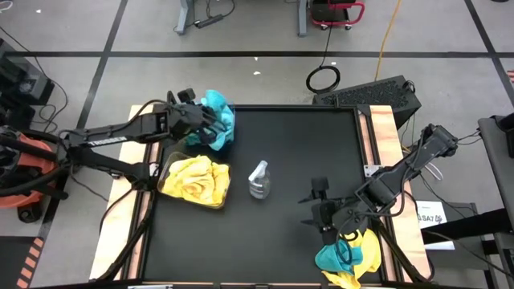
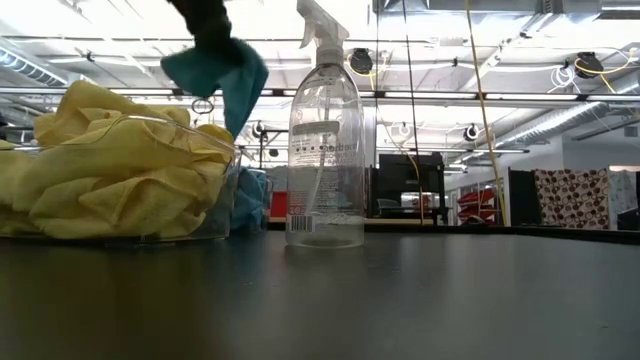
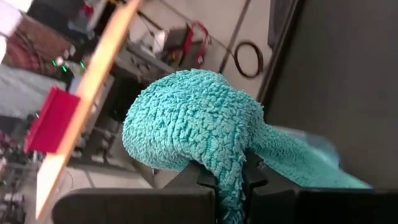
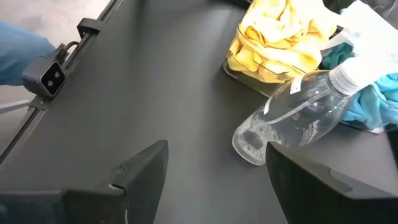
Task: Sort microfiber towel by color & place in baskets
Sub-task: Put the blue microfiber cloth into the top transparent bin
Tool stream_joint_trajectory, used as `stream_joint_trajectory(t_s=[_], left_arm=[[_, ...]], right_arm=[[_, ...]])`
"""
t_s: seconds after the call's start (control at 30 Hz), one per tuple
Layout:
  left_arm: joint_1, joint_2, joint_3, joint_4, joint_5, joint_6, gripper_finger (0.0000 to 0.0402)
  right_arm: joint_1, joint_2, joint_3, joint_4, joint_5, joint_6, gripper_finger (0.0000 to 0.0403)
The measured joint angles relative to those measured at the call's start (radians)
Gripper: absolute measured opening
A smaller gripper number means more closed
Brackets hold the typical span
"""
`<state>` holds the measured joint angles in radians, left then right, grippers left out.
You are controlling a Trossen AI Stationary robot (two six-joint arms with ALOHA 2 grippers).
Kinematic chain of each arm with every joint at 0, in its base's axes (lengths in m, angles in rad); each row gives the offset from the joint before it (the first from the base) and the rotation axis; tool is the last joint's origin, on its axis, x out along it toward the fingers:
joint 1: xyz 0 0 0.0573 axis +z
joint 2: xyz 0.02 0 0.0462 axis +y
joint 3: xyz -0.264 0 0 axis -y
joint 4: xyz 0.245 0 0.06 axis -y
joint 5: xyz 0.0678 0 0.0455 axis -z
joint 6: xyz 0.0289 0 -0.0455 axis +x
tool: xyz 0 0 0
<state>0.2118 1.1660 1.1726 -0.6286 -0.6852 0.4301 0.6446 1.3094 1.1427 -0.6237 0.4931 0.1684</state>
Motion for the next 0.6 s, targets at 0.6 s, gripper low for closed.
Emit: stream_joint_trajectory(t_s=[0.6], left_arm=[[0.312, 0.08, -0.314, 0.348, 0.336, -0.007, 0.001]], right_arm=[[0.021, 0.0, -0.049, 0.088, 0.0, 0.015, 0.0263]])
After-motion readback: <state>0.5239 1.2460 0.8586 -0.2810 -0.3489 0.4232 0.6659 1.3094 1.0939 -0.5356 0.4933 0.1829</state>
